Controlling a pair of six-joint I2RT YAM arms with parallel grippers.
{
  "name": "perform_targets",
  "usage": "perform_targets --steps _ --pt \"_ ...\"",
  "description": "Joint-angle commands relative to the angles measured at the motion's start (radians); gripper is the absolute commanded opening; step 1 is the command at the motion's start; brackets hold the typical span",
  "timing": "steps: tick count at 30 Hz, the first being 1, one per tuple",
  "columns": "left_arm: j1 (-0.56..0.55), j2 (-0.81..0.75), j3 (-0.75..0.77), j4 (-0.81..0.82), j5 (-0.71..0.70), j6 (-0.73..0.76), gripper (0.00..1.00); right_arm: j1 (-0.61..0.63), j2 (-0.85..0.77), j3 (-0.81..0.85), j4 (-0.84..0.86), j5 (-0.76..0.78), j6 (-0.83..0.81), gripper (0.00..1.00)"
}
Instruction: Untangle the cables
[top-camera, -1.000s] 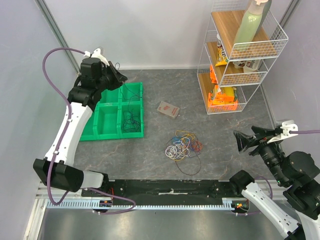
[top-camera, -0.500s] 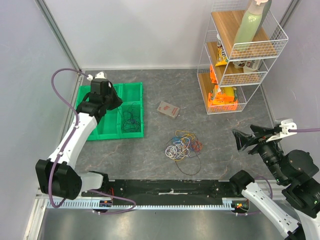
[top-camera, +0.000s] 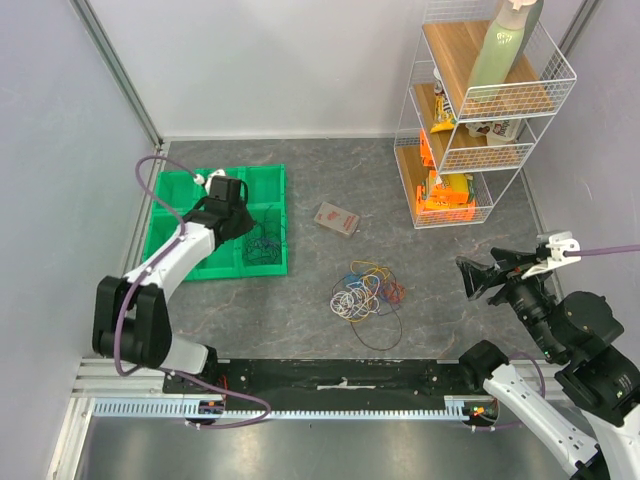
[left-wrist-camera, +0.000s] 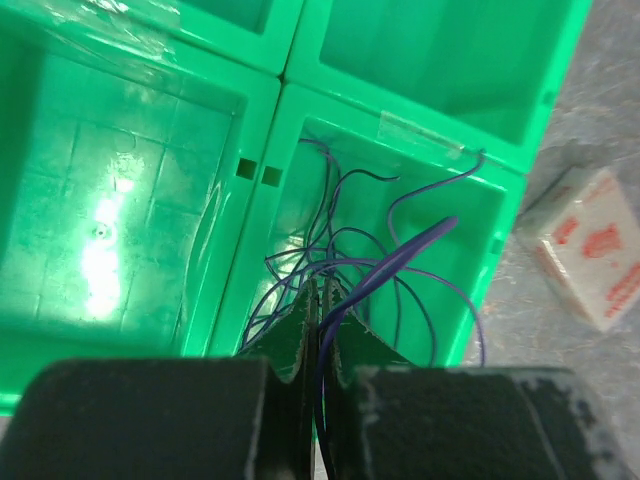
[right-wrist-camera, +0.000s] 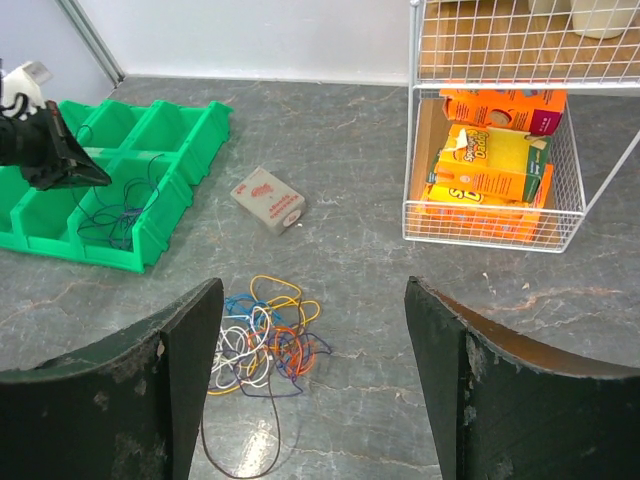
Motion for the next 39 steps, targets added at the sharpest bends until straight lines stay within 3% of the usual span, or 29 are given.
perform_targets --steps 1,9,16,19,22,26,28,31,36,39 --pt "-0.077 0.076 0.01 0.074 -0.138 -0.019 0.02 0.0 0.007 -0.02 0.039 -0.015 0.011 0.81" --pt "-0.115 0.235 0.053 0.083 -0.195 0.004 0.02 0.0 -0.005 -0.032 0.036 -0.028 0.027 0.81" --pt "-0.116 0.262 0.066 0.062 -0.132 0.035 0.02 0.0 -0.002 -0.052 0.039 -0.034 0.036 0.81" --pt "-0.115 0.164 0.033 0.094 -0.097 0.016 0.32 0.0 0.002 -0.047 0.04 -0.034 0.027 0.81" --pt "-0.116 0.078 0.028 0.091 -0.08 0.016 0.46 0.0 0.004 -0.047 0.042 -0.029 0.027 0.81" --pt "-0.115 0.016 0.046 0.051 -0.057 0.029 0.53 0.0 0.002 -0.055 0.048 -0.034 0.031 0.81" --pt "-0.115 -0.013 0.042 0.05 -0.012 0.038 0.62 0.0 0.001 -0.057 0.049 -0.035 0.033 0.81" --pt "-0.116 -0.06 0.022 0.076 0.073 0.061 0.9 0.0 -0.009 -0.057 0.045 -0.035 0.034 0.81" --pt "-0.122 -0.064 0.045 0.048 0.14 0.091 0.95 0.0 -0.007 -0.055 0.043 -0.035 0.036 0.81" --pt "-0.165 -0.024 0.074 0.028 0.157 0.125 0.84 0.0 -0.007 -0.061 0.049 -0.04 0.042 0.81"
